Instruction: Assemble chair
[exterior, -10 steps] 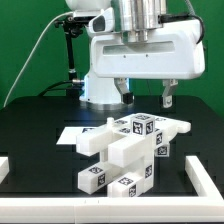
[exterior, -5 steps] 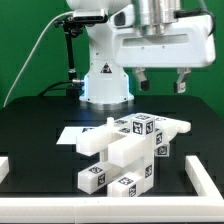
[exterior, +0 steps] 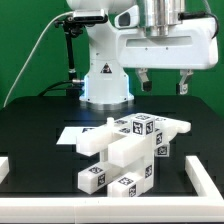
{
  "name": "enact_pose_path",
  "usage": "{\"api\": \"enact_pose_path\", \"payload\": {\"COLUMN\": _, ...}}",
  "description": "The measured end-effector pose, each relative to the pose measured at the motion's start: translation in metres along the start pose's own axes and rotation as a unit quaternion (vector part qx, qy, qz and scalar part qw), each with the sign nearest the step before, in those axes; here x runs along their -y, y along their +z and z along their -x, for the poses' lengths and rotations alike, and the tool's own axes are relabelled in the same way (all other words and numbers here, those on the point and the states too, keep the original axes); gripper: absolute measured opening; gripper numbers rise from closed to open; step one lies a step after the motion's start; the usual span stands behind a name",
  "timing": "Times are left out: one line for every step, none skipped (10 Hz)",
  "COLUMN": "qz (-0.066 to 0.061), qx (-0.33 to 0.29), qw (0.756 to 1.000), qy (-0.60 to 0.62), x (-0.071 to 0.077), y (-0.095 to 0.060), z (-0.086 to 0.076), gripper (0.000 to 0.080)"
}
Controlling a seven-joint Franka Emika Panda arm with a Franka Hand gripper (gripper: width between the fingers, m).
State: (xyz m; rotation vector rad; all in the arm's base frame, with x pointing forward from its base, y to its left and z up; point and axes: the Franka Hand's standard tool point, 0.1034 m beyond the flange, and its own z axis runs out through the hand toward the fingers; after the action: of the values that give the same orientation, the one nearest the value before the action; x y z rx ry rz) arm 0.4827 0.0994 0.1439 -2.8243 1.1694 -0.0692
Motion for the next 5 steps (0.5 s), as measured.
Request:
{"api": "enact_pose_path", "payload": {"qz": -0.004, "qx": -0.006, "qw": 1.0, "qy": 0.012, "x": -0.017, "y": 0.013, "z": 0.022, "gripper": 0.0649}}
{"api": "enact_pose_path", "payload": {"qz": 0.01, "qx": -0.001, "qw": 1.0, "qy": 0.008, "x": -0.029, "y": 0.029, "z": 0.042, "gripper": 0.0649}}
{"api": "enact_pose_path", "payload": {"qz": 0.014, "qx": -0.006, "qw": 1.0, "qy": 0.003, "x": -0.029, "y": 0.04, "z": 0.047, "gripper": 0.0649}}
{"api": "enact_pose_path", "payload": {"qz": 0.017, "qx": -0.012, "qw": 1.0, "qy": -0.004, "x": -0.03, "y": 0.051, "z": 0.051, "gripper": 0.0649}}
{"api": "enact_pose_path", "payload": {"qz": 0.02, "qx": -0.017, "qw": 1.0, "qy": -0.004, "x": -0.031, "y": 0.062, "z": 0.053, "gripper": 0.0649}}
